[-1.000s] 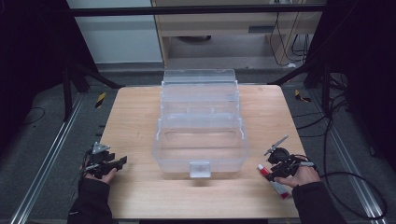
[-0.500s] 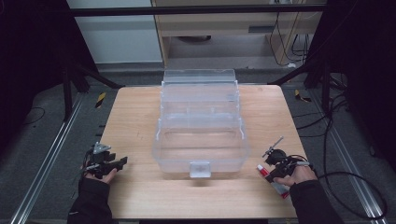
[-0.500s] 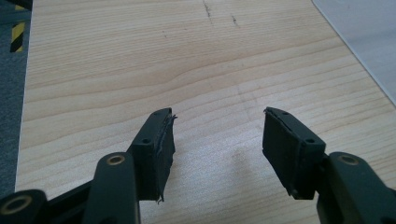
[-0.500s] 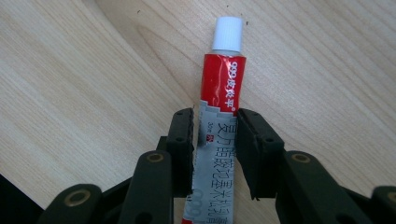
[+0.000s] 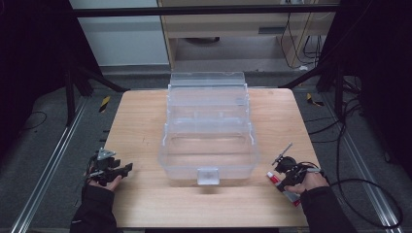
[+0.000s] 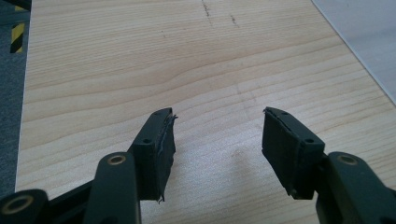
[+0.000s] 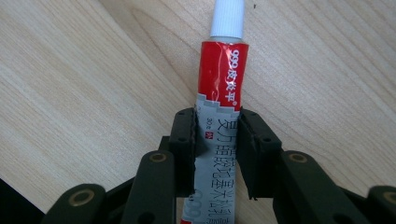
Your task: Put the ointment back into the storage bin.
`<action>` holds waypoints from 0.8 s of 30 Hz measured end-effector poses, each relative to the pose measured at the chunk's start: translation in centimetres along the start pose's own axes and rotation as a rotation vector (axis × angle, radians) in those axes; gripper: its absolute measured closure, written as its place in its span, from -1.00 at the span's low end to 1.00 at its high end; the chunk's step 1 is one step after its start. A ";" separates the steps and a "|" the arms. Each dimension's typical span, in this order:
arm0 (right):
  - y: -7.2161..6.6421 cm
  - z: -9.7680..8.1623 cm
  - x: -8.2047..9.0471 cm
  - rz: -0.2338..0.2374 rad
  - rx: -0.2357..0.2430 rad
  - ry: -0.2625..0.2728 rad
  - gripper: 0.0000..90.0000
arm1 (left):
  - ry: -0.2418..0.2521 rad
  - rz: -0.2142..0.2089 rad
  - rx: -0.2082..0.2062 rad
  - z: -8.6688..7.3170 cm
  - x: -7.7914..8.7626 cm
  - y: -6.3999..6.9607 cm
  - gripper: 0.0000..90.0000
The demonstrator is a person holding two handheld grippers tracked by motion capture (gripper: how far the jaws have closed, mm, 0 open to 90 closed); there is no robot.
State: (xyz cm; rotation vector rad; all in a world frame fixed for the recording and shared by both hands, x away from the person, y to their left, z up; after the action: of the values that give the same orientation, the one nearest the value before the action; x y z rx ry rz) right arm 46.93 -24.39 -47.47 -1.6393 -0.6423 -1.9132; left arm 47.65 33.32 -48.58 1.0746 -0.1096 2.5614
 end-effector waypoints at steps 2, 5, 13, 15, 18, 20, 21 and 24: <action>0.1 0.0 -0.1 0.002 0.003 -0.002 0.52 | -0.001 -0.001 -0.001 0.0 0.0 0.0 -0.04; 0.1 0.0 -0.2 0.005 0.002 -0.007 0.52 | -0.002 -0.001 -0.002 0.0 0.0 0.0 -0.04; 0.1 0.1 0.1 0.011 0.007 -0.007 0.53 | -0.008 -0.002 -0.012 0.0 0.0 0.0 -0.04; 0.2 0.1 0.5 0.013 0.023 0.007 0.54 | -0.008 -0.001 -0.012 0.0 0.0 0.1 -0.04; 0.1 0.4 1.4 0.023 0.011 0.016 0.54 | -0.008 -0.001 -0.013 0.0 0.0 0.0 -0.04; 0.2 0.5 2.0 0.019 0.007 0.030 0.54 | -0.008 -0.001 -0.014 0.0 0.0 0.1 -0.04; 0.4 0.6 2.3 0.008 0.015 0.044 0.54 | -0.008 -0.001 -0.014 0.0 0.0 0.1 -0.04; 0.7 0.7 3.1 0.008 -0.005 0.066 0.54 | -0.009 -0.001 -0.013 0.0 0.0 0.1 -0.04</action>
State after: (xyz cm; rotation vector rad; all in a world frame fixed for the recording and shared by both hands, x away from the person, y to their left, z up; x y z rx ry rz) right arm 47.55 -24.74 -44.32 -1.5724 -0.6037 -1.9558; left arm 47.66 33.25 -48.59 1.0813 -0.1280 2.5513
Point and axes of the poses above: each handheld gripper's, and its own axes: x roughly backward along the jaws, z roughly out of its top, y roughly to its right, the point moved 1 cm from there along -x, roughly forward along the jaws, and after that the axes turned 3 degrees about -z, right-handed, at the moved point
